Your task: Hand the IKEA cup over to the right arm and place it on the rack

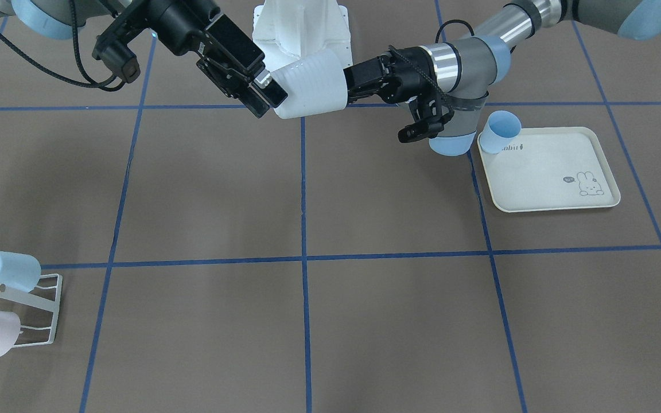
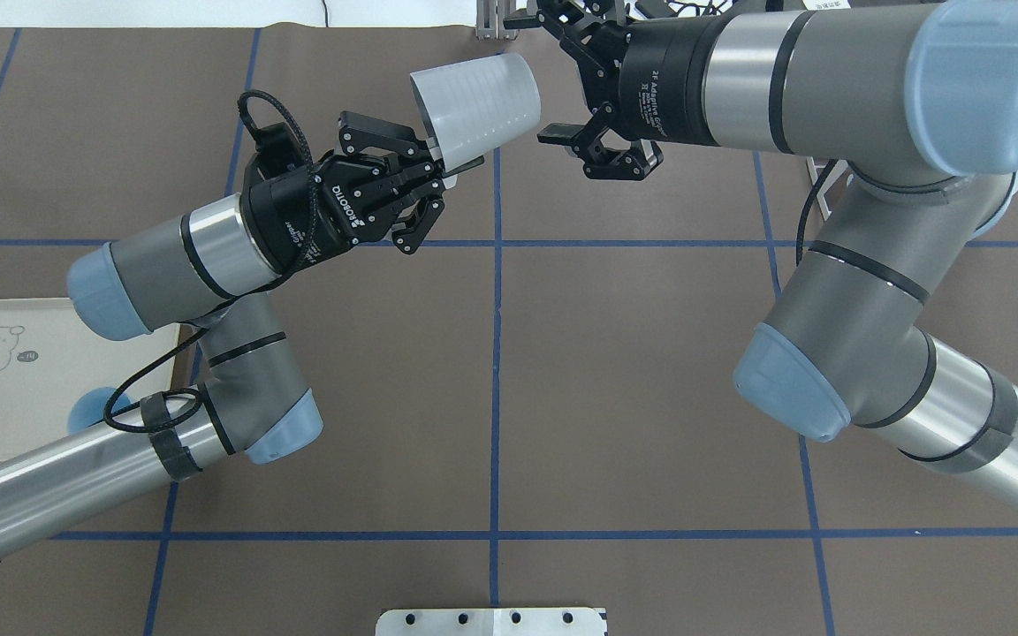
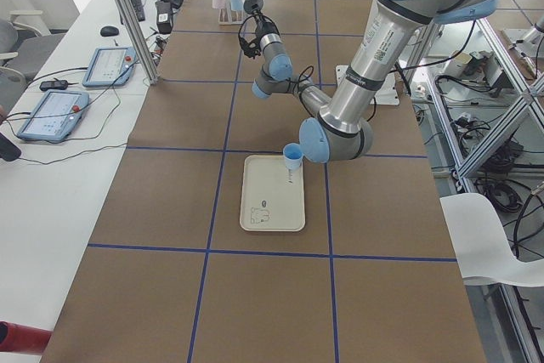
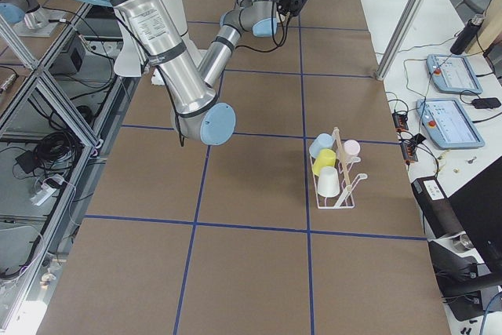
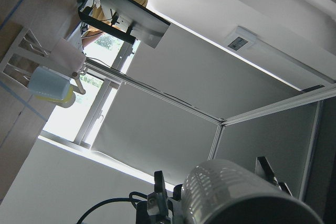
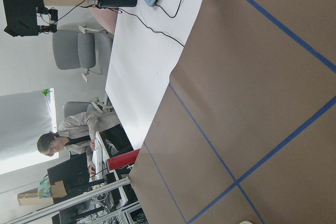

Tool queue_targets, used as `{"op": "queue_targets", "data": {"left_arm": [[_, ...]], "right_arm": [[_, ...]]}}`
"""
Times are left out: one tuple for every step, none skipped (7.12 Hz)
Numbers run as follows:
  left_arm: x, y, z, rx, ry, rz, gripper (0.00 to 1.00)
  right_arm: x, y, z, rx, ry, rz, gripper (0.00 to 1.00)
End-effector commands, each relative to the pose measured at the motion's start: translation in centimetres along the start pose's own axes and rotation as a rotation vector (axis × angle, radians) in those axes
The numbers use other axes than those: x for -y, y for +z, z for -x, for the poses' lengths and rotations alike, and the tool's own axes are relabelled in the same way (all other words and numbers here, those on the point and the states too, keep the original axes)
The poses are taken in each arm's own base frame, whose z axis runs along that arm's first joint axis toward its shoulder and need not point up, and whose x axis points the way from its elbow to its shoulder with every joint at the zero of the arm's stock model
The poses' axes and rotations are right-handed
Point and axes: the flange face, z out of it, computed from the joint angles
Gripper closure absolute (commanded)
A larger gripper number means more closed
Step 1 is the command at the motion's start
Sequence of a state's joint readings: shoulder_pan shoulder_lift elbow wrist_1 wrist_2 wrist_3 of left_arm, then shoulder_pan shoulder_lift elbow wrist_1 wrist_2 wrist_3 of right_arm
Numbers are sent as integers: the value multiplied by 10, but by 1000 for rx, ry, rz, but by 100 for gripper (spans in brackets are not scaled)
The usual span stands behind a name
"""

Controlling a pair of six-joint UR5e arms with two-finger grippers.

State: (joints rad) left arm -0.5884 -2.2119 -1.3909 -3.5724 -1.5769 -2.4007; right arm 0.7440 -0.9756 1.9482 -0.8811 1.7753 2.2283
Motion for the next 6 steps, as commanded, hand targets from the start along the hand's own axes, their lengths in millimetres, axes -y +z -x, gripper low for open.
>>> {"op": "queue_targets", "data": {"left_arm": [[-1, 2, -1, -3, 1, 2, 100], [-2, 4, -2, -4, 1, 4, 100], [-3, 7, -1, -1, -2, 4, 100], [-3, 8, -1, 0, 0, 5, 100], [-4, 9, 0, 1, -1, 4, 100], [-3, 11, 0, 1, -2, 4, 100]], "right_arm": [[-1, -2, 1, 12, 16, 10, 0], [-1, -1, -1, 8, 17, 10, 0], [-1, 2, -2, 5, 17, 9, 0], [-2, 5, -4, 0, 17, 11, 0], [-2, 4, -4, 1, 17, 12, 0], [-3, 4, -4, 0, 18, 13, 0]]}}
